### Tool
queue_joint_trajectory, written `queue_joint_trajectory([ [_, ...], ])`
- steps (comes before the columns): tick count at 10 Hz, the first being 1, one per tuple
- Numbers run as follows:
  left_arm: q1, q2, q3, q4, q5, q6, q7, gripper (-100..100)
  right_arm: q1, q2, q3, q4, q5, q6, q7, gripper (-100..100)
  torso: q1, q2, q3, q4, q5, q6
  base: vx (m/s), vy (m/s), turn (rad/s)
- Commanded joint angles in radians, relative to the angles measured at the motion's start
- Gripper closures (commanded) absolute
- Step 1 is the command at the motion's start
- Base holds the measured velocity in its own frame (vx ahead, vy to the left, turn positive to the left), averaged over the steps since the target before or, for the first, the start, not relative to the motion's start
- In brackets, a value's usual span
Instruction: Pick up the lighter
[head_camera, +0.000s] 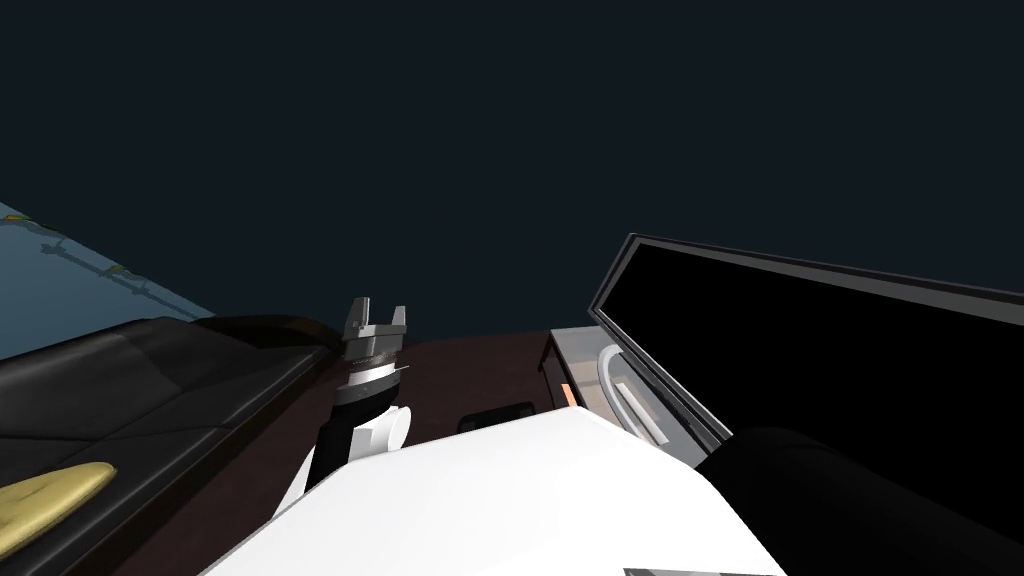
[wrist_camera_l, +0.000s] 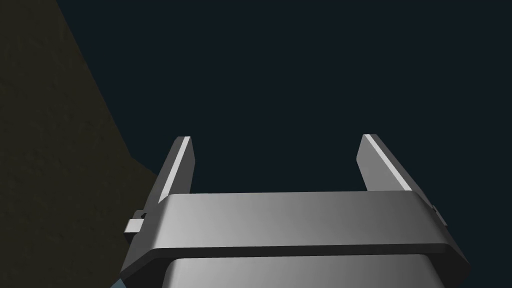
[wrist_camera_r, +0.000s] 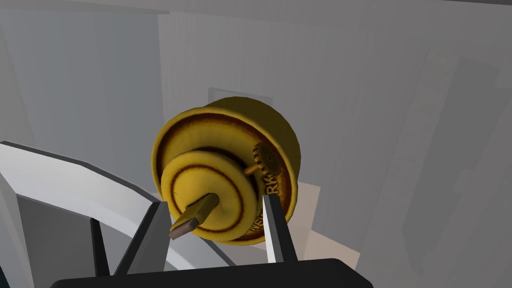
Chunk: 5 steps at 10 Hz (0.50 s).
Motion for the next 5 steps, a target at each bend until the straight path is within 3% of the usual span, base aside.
queue_joint_trajectory([
  [1,0.0,0.0,0.0,0.0,0.0,0.0,0.0,0,0.031,0.0,-0.03,-0.028,-0.01,0.0,0.05,100,0.0,0.0,0.0,0.0,0.0,0.0,0.076,-0.023,-0.091],
  [2,0.0,0.0,0.0,0.0,0.0,0.0,0.0,0,0.031,0.0,-0.03,-0.028,-0.01,0.0,0.052,100,0.0,0.001,0.0,0.0,0.0,0.001,0.064,-0.013,-0.058],
  [3,0.0,0.0,0.0,0.0,0.0,0.0,0.0,0,0.051,0.002,-0.053,-0.04,-0.017,-0.005,0.091,100,0.001,0.001,0.001,0.0,0.001,0.0,0.078,-0.024,-0.114],
  [4,0.0,0.0,0.0,0.0,0.0,0.0,0.0,0,0.048,-0.002,-0.044,-0.05,-0.015,0.005,0.069,100,0.001,0.001,0.0,0.0,0.001,0.001,0.039,-0.011,-0.034],
  [5,0.0,0.0,0.0,0.0,0.0,0.0,0.0,0,0.051,-0.001,-0.046,-0.054,-0.016,0.008,0.075,0,0.001,0.002,0.001,0.0,0.001,-0.001,0.006,-0.001,0.006],
])
